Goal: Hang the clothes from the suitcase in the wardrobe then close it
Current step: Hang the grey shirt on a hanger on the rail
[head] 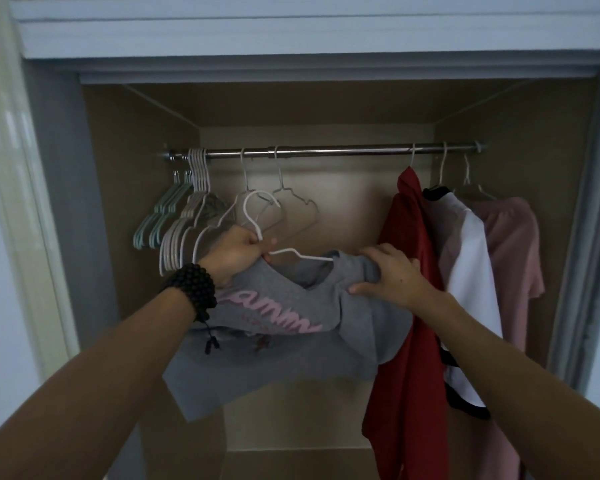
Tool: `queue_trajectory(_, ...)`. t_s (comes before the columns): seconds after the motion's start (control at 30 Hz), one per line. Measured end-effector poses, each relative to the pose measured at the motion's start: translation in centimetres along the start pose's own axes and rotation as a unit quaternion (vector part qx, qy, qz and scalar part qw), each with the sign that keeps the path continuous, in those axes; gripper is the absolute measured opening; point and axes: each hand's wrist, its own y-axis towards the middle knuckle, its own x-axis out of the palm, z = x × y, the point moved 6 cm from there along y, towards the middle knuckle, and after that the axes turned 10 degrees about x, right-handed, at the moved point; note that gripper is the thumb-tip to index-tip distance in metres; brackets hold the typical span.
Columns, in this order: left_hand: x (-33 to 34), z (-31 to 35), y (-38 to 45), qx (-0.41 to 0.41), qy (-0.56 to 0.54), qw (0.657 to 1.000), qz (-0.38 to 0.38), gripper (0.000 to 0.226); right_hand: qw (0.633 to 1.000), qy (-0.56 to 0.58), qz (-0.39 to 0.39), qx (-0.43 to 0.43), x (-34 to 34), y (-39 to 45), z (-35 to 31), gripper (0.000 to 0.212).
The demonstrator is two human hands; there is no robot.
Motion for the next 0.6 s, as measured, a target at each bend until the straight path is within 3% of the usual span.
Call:
queue_trajectory(0.07, 0.2, -0.1, 0.0, 0.006, 0.022, 1.0, -0.014, 0.045, 0.997, -0.007, 0.075, -0.029, -0.4, 0.2, 0.1, 0.038)
queue_trajectory(0.1, 0.2, -0.3, -0.1, 0.012, 0.033, 0.999, -0.026, 0.045, 0.993, -0.014, 0.109, -0.048, -0.7, 0.3, -0.1, 0.029)
queue_trajectory(0.23, 0.6, -1.0, -0.8, 0.024, 0.043, 0.997, -0.065, 0.047, 0.98, -0.034, 0.167, -0.104, -1.2, 0.1, -0.4, 0.022)
queue_trajectory(0.4, 0.6, -2.4, -1.9, 0.022, 0.117, 0.984, -0.131, 0.053, 0.991, -0.044, 0.121, -0.037, -1.8, 1.4, 1.4, 0.018)
queue_trajectory(0.5, -0.2, -3.4, -2.7, 0.005, 0.189, 0.968, -0.163, 0.054, 0.982, -0.047, 0.181, -0.014, -4.6, 1.4, 4.0, 0.019)
queue_trajectory(0.6, -0.4, -3.6, -3.1, 0.005, 0.177, 0.971, -0.16, 0.053, 0.977, -0.066, 0.202, 0.021, -5.9, 1.4, 5.7, 0.023)
